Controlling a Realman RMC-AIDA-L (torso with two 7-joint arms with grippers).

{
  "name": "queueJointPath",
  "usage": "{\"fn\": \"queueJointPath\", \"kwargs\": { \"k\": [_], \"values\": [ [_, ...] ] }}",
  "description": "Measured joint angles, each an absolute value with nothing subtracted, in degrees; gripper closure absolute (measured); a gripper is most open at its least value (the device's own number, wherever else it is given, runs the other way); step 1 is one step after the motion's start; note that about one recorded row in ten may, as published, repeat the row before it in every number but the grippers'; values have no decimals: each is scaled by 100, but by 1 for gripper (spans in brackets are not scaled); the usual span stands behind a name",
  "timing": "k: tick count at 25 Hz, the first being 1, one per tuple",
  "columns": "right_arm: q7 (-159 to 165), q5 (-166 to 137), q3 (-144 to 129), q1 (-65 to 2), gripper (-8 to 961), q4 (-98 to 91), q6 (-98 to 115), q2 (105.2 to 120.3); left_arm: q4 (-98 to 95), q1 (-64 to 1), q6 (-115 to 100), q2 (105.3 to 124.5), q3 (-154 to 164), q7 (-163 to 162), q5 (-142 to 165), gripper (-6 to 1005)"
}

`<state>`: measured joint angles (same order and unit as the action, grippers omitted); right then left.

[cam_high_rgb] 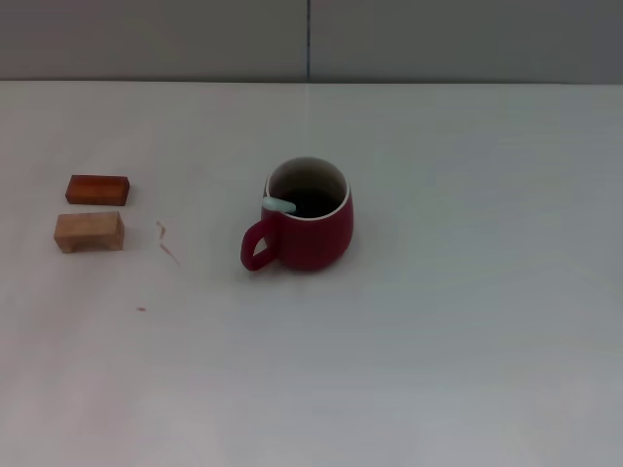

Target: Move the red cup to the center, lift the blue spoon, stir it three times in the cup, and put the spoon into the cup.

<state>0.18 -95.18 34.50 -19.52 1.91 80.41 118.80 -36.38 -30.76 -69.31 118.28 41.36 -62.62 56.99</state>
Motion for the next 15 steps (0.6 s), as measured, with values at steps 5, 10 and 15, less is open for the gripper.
{"fn": "queueJointPath", "kwargs": {
  "k": [5, 10, 15],
  "values": [
    [8, -9517, 3702, -1946, 254, 91, 8045, 11874, -2638, -3019, -6924, 11817, 3859, -4563, 4630, 687],
    [0, -9511, 3893, -1914, 252, 28, 8098, 11874, -1774, -2964, -6919, 11832, 3775, -2850, 4065, 670],
    [-1, -9509, 3930, -1917, 253, -42, 8101, 11874, -1428, -2814, -6977, 11833, 3800, -2082, 3992, 628]
  ]
}}
